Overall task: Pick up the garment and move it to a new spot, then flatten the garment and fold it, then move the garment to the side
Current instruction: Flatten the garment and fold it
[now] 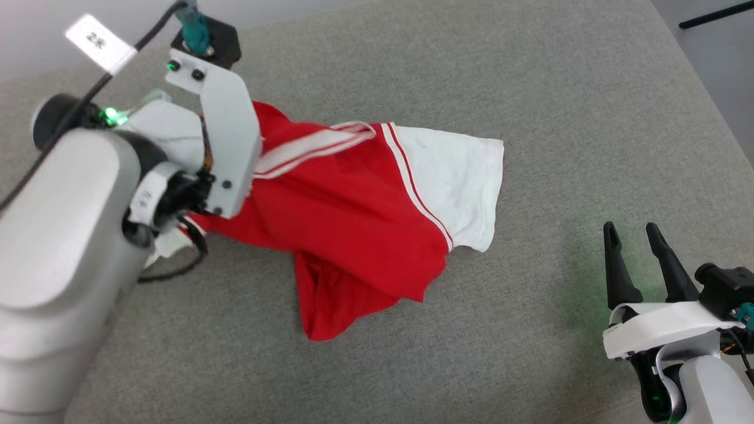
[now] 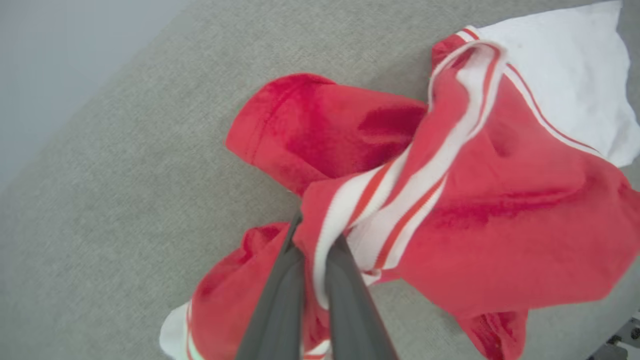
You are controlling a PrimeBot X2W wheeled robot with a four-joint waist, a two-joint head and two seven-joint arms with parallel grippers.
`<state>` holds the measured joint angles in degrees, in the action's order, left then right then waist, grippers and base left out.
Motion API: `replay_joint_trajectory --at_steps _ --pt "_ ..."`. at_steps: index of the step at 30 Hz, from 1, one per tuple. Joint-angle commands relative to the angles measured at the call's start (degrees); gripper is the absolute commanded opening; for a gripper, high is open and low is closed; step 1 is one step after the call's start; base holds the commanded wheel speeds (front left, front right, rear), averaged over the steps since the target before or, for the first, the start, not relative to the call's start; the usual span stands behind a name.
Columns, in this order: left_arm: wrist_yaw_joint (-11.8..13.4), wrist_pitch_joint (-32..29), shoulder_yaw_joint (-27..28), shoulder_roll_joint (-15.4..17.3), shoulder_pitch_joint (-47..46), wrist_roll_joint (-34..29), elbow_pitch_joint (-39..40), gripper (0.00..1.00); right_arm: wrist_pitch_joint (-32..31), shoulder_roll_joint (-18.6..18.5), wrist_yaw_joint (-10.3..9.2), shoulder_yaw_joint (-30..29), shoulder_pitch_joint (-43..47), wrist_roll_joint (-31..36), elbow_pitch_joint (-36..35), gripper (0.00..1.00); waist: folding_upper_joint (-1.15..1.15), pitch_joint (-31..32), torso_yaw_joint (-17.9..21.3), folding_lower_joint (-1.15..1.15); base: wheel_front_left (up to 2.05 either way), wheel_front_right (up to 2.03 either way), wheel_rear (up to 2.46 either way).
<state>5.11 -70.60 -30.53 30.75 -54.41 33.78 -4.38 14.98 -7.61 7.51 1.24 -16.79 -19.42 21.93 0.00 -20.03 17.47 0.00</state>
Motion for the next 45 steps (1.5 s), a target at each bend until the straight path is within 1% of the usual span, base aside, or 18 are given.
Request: replay_joint_trajectory --at_steps 1,2,3,4,5,7,8,9,10,11,12,16,21,26,31,36,40,45 --pt "-1.33 1.01 -0.11 0.03 -0.82 -0.18 -1.28 0.00 0.30 -0.24 -0.04 0.27 -0.40 -0.14 0.00 1.00 0.00 -0.68 0.24 0.00 0.00 0.00 0.00" --pt "-2.39 2.57 -0.14 -0.12 -1.40 -0.27 -3.33 0.04 0.30 -0.24 -0.04 0.36 -0.57 -0.21 -0.03 1.00 0.00 -1.07 0.35 0.00 0.00 0.00 0.00" --pt "-3.48 4.06 -0.08 -0.29 -1.77 -0.21 -5.75 0.00 0.30 -0.21 -0.04 0.43 -0.82 -0.34 -0.01 1.00 0.00 -1.40 0.43 0.00 0.00 0.00 0.00" --pt "-4.57 5.70 -0.13 -0.25 -2.10 -0.33 -7.97 0.00 0.30 -0.17 -0.04 0.63 -1.13 -0.45 0.00 1.00 0.00 -1.74 0.60 0.00 0.00 0.00 0.00" --pt "-5.18 7.27 0.03 -0.50 -2.58 -0.50 -10.21 0.20 0.31 -0.17 -0.04 0.68 -1.34 -0.58 0.00 1.00 0.00 -2.02 0.67 0.00 0.00 0.00 0.00" --pt "-5.90 10.07 0.46 -1.34 -3.28 -0.08 -14.43 0.15 0.31 -0.08 -0.04 0.80 -1.49 -0.65 0.04 1.00 0.00 -2.51 0.75 0.00 0.00 0.00 0.00" --pt "-6.31 11.34 0.58 -1.58 -3.56 -0.13 -16.27 0.30 0.30 -0.08 -0.04 0.81 -1.46 -0.63 0.05 1.00 0.00 -2.70 0.77 0.00 0.00 0.00 0.00" --pt "-6.48 12.27 0.77 -1.95 -3.70 0.17 -18.17 0.40 0.30 -0.03 -0.04 0.87 -1.43 -0.70 0.10 1.00 0.00 -2.83 0.78 0.00 0.00 0.00 0.00" --pt "-6.67 13.07 0.96 -2.34 -3.94 0.43 -19.76 0.42 0.30 -0.01 -0.04 0.91 -1.43 -0.73 0.15 1.00 0.00 -2.94 0.77 0.00 0.00 0.00 0.00" --pt "-6.53 13.97 1.17 -2.67 -4.34 0.44 -21.00 0.47 0.30 -0.02 -0.04 0.87 -1.52 -0.76 0.21 1.00 0.00 -3.03 0.70 0.00 0.00 0.00 0.00" --pt "-6.62 14.88 1.28 -2.91 -4.70 0.30 -22.08 0.99 0.31 -0.02 -0.04 0.78 -1.57 -0.75 0.22 1.00 0.00 -3.09 0.57 0.00 0.00 0.00 0.00" --pt "-7.47 18.60 1.67 -3.94 -5.37 0.44 -23.65 1.00 0.30 -0.05 -0.04 0.57 -1.36 -0.54 0.42 1.00 0.00 -2.82 -0.19 0.00 0.00 0.00 0.00" --pt "-8.16 21.81 1.22 -3.79 -4.68 -0.27 -20.49 1.00 0.30 -0.67 -0.04 -0.30 -1.08 0.30 -0.99 1.00 0.00 -2.05 -1.83 0.00 0.00 0.00 0.00" --pt "-5.97 21.37 1.63 -3.06 -2.04 0.22 -13.58 1.00 0.30 -0.79 -0.04 -1.69 -0.11 1.36 -3.32 1.00 0.00 -1.28 -3.71 0.00 0.00 0.00 0.00" --pt "-1.40 17.06 2.03 -1.17 2.58 0.52 -4.23 1.00 0.30 -0.83 -0.04 -2.08 0.17 2.07 -4.01 1.00 0.00 -0.50 -4.96 0.00 0.00 0.00 0.00" --pt "4.93 11.72 2.54 1.88 8.29 -0.50 5.37 1.00 0.30 -0.83 -0.04 -2.24 0.69 2.35 -4.02 1.00 0.00 -0.04 -5.85 0.00 0.00 0.00 0.00" --pt "10.77 8.18 3.87 3.56 11.94 -1.01 9.02 1.00 0.30 -0.64 -0.04 -2.05 0.56 2.27 -3.80 1.00 0.00 0.04 -6.15 0.00 0.00 0.00 0.00" --pt "14.09 6.27 4.79 4.47 13.97 -1.13 10.17 1.00 0.30 -0.44 -0.04 -1.66 -0.09 2.12 -3.64 1.00 0.00 -0.12 -5.89 0.00 0.00 0.00 0.00"
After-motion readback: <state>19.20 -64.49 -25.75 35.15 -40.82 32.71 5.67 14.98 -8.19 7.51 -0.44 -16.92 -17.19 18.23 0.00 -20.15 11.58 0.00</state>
